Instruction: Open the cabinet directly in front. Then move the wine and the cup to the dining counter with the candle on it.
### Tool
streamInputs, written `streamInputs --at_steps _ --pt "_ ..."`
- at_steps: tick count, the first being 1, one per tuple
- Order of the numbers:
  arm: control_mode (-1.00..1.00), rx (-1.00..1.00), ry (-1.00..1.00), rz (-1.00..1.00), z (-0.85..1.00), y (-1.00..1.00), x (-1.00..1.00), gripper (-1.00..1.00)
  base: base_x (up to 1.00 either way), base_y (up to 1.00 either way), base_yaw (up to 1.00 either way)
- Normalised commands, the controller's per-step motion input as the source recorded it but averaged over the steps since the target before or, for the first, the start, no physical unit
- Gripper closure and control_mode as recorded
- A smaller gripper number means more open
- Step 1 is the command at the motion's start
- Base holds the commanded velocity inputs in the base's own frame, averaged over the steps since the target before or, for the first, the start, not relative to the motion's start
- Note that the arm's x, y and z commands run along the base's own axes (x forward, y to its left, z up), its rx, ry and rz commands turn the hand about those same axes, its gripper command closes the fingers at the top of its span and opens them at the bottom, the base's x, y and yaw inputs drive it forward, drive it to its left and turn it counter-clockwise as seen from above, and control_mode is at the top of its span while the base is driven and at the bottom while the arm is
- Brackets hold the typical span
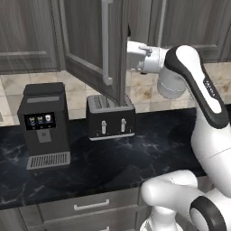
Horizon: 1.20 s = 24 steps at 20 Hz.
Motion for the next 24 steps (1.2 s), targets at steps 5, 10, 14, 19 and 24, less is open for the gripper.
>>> streamInputs --at_steps 5,10,14,19,24 --pt "-1.0 -0.19 0.02 0.24 -0.03 1.0 0.14 -1.0 0.0 0.0 0.0" --pt "-1.0 -0.18 0.0 0.15 -0.13 0.83 0.0 -1.0 0.0 0.0 0.0" --pt "-1.0 0.0 -0.01 0.0 0.04 -0.08 -0.11 -1.0 0.0 0.0 0.0" --pt "-1.0 0.0 -0.26 -0.06 0.32 -0.91 -0.81 -1.0 0.0 0.0 0.0" --pt "-1.0 -0.01 -0.26 -0.16 0.15 -1.0 -0.8 -1.0 0.0 0.0 0.0"
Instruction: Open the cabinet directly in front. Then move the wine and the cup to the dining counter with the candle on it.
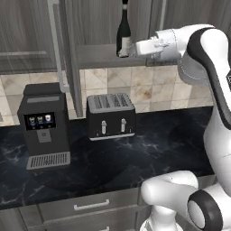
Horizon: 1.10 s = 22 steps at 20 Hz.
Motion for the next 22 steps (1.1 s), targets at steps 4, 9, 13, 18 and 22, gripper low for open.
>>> streamInputs --at_steps 4,9,13,18,22 --pt "-1.0 -0.09 -0.27 -0.35 0.04 -1.0 -0.69 -1.0 0.0 0.0 0.0" --pt "-1.0 -0.13 -0.25 -0.45 0.09 -0.98 -0.52 -1.0 0.0 0.0 0.0" --pt "-1.0 -0.11 -0.2 -0.5 0.08 -0.88 -0.55 -1.0 0.0 0.0 0.0" --pt "-1.0 0.0 -0.1 -0.5 0.0 -0.57 -0.28 -1.0 0.0 0.0 0.0" --pt "-1.0 0.05 -0.02 -0.46 -0.03 -0.29 -0.24 -1.0 0.0 0.0 0.0"
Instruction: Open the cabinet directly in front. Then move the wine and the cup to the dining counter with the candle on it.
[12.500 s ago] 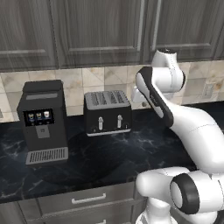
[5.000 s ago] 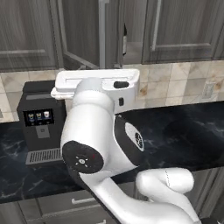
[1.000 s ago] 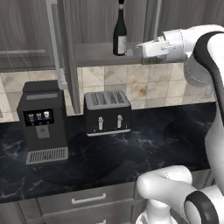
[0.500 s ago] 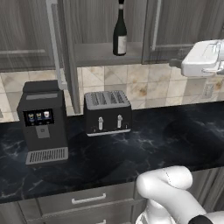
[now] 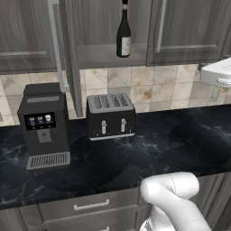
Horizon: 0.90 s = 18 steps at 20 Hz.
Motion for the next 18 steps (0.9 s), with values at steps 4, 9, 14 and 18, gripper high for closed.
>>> streamInputs --at_steps 4,9,14,18 --pt "-1.0 0.04 -0.01 -0.24 0.0 -0.09 -0.12 -1.0 0.0 0.0 0.0" --pt "-1.0 0.0 -0.05 0.0 0.0 -0.17 0.0 -1.0 0.0 0.0 0.0" --pt "-1.0 0.0 -0.15 0.02 0.0 -0.48 0.0 -1.0 0.0 0.0 0.0" --pt "-1.0 0.0 -0.03 0.0 0.0 -0.06 0.08 -1.0 0.0 0.0 0.0"
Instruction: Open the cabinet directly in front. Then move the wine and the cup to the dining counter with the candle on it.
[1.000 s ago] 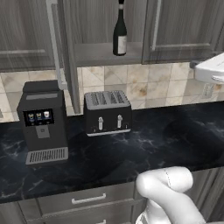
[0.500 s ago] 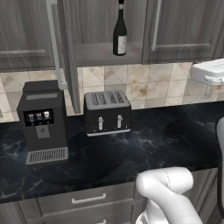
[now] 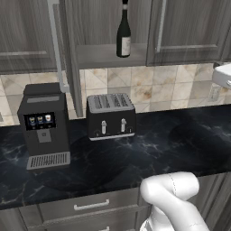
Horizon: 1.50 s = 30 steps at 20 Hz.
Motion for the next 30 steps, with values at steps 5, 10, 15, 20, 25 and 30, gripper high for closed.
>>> streamInputs --at_steps 5,10,15,20,25,30 --pt "-1.0 0.0 0.0 -0.13 0.0 0.04 0.36 -1.0 0.0 0.0 0.0" --pt "-1.0 0.0 0.0 -0.21 0.0 0.07 0.34 -1.0 0.0 0.0 0.0" --pt "-1.0 0.0 0.0 0.06 0.0 0.0 0.01 -1.0 0.0 0.0 0.0" --pt "-1.0 0.0 0.0 0.33 0.0 0.0 0.0 -1.0 0.0 0.0 0.0" --pt "-1.0 0.0 0.01 -0.01 0.0 0.0 0.11 -1.0 0.0 0.0 0.0" --pt "-1.0 -0.03 0.07 -0.14 0.0 0.04 0.6 -1.0 0.0 0.0 0.0"
